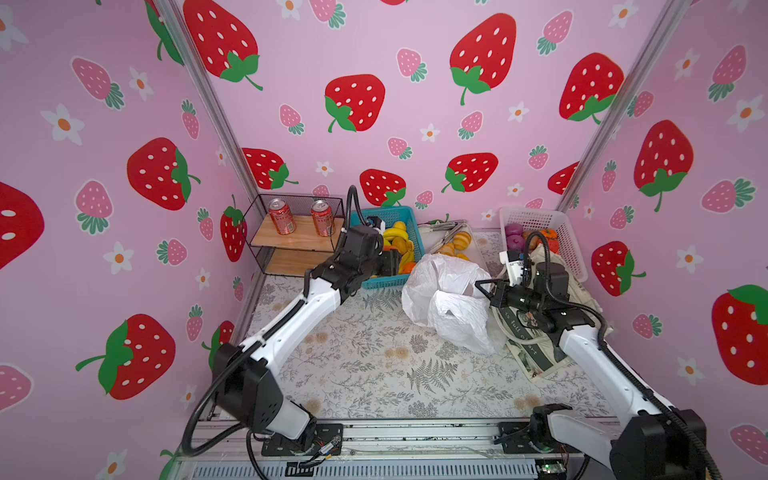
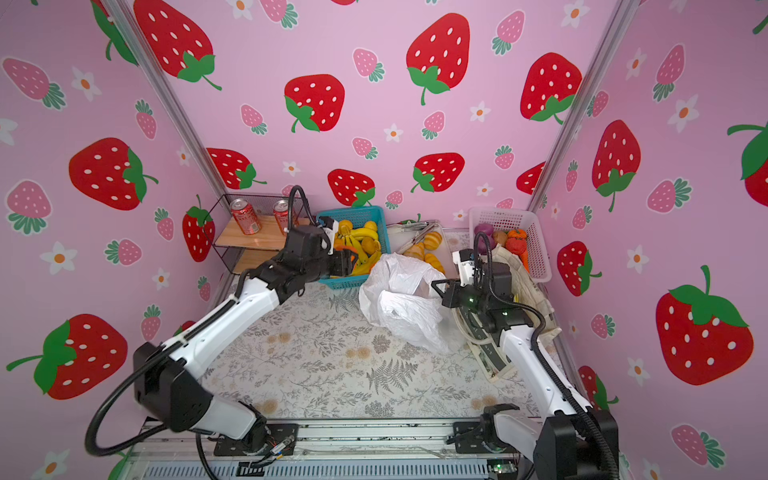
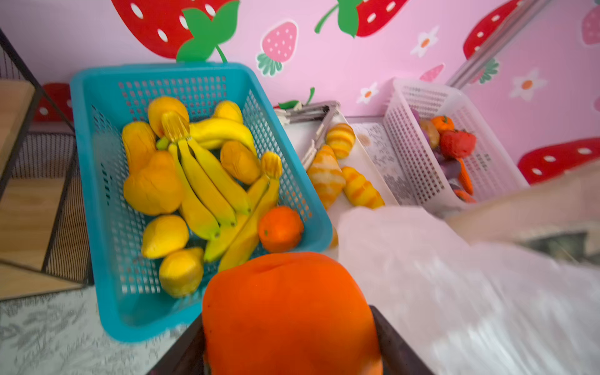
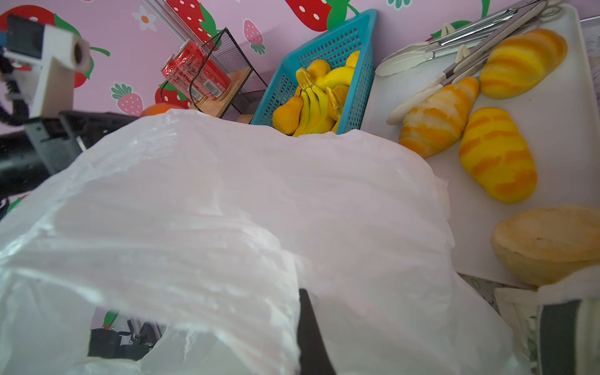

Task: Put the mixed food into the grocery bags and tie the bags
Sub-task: 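Carry the orange with the left gripper to the white bag's opening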

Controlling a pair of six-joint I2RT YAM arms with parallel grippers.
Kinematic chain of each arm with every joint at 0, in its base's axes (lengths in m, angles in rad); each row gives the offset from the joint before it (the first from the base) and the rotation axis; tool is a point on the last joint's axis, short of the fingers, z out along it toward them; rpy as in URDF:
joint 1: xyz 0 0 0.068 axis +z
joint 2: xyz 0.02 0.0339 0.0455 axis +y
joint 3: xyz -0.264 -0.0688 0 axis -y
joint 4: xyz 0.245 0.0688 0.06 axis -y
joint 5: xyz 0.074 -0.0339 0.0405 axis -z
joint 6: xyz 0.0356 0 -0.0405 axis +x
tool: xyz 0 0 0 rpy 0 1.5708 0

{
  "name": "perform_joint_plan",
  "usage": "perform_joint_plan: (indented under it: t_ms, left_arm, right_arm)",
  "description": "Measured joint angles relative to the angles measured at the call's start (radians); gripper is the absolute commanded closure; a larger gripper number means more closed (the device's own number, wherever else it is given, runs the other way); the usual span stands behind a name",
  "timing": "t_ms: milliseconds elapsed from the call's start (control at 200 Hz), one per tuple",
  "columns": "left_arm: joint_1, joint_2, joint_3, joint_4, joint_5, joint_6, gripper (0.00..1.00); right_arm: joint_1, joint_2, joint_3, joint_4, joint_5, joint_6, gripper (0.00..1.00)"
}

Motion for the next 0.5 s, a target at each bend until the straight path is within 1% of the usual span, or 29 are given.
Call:
perform_joint_plan:
  t_ms: [130,200,270,320,385,500]
  left_arm:
    - [-0.093,-0.23,-0.232,-0.016,-0.02,-0.037,0.52]
    - [-0.149,-0.341,-0.33,-0.013,0.003,-0.06,0.52]
    - [-0.194,-0.413,-0.389,0.016,0.037,-0.081,0.52]
    - [-0.217,-0.429,-0.405,0.051,0.063,-0.092,0.52]
    - [-0.235,-0.412,-0.404,0.111,0.086,-0.102,0.52]
    - [-0.241,-0.307,-0.365,0.179,0.103,-0.109,0.52]
  right_arm:
    - [0.0,0.0,0.0,0.002,0.004,0.0,0.99]
    - [0.0,0.0,0.0,0.003,0.005,0.0,0.99]
    - [0.0,0.0,0.0,0.004,0.005,0.0,0.99]
    - [0.0,0.001,0.0,0.006,0.004,0.002,0.99]
    - [0.0,0.001,0.0,0.011,0.003,0.005,0.99]
    - [0.0,0.001,-0.001,0.016,0.001,0.008,0.99]
